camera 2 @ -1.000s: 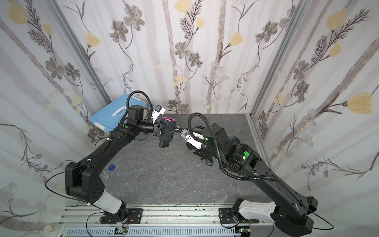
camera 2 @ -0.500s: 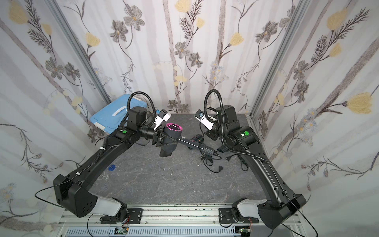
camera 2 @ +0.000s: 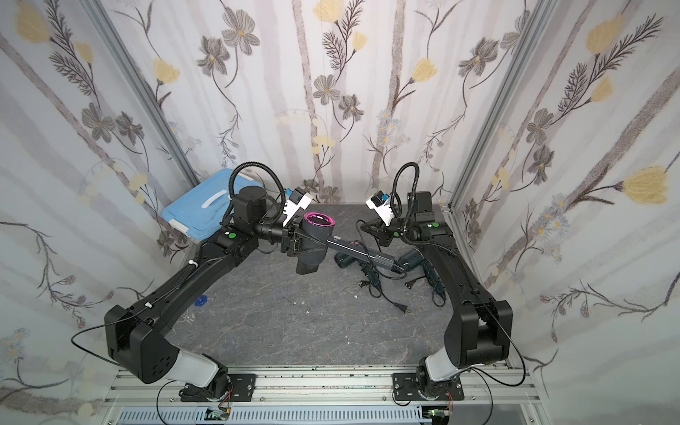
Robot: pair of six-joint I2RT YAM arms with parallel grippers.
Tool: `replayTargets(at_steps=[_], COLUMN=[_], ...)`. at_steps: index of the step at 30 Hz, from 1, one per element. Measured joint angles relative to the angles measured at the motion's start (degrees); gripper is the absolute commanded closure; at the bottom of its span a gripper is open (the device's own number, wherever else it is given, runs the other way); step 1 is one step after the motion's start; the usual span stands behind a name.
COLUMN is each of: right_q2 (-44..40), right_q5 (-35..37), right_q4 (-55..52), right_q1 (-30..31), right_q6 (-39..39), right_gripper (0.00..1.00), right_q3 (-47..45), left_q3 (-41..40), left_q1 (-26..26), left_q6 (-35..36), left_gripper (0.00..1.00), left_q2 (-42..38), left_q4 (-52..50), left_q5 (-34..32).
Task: Wrap the cord around the hair dryer
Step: Wrap the power cord around the hair dryer.
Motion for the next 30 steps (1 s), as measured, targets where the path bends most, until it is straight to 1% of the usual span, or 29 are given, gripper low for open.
replayTargets(at_steps=[5,12,15,18,21,24,27,30], right_q2=[-0.81,-3.98,-5.25,-7.89,-10.56,-14.05,-18.21,-22.03], right_q5=[-3.08,-3.76,-4.02,-3.69,-2.23,0.68,4.9,9.97], right_q4=[9.09,21.22,26.91,31.69,35.17,37.51,37.46,34.51], right_q1=[-0.81,-2.67,-2.86,-1.79,0.72,3.43,6.97,10.69], right_q6=[7.54,18.45,23.28,27.32,29.31,30.38,30.77,29.68], right_gripper=[1.0,1.0,1.0,1.0,1.0,1.0,1.0,1.0], right_q3=[-5.66,-14.38,-17.94,-21.68,-25.53,-30.08,-33.55,-34.25], left_q3=[-0.98,-1.07,-0.83,-0.68,-0.59,-0.55,0.48,2.05], left_q1=[2.64,5.99,7.15,8.0,8.52,8.81,9.09,8.74], left_q6=[-12.72,-31.87,-39.06,-43.6,-44.87,-43.91,-39.65,-32.83], left_gripper=[1.0,1.0,1.0,1.0,1.0,1.0,1.0,1.0], left_q2=[2.78,8.74,11.5,13.03,13.4,13.22,12.66,11.5], left_q4=[17.9,42.62,50.45,55.06,56.28,53.22,45.22,35.52], left_q5=[-0.44,-5.25,-7.65,-10.27,-12.39,-14.05,-15.5,-17.31])
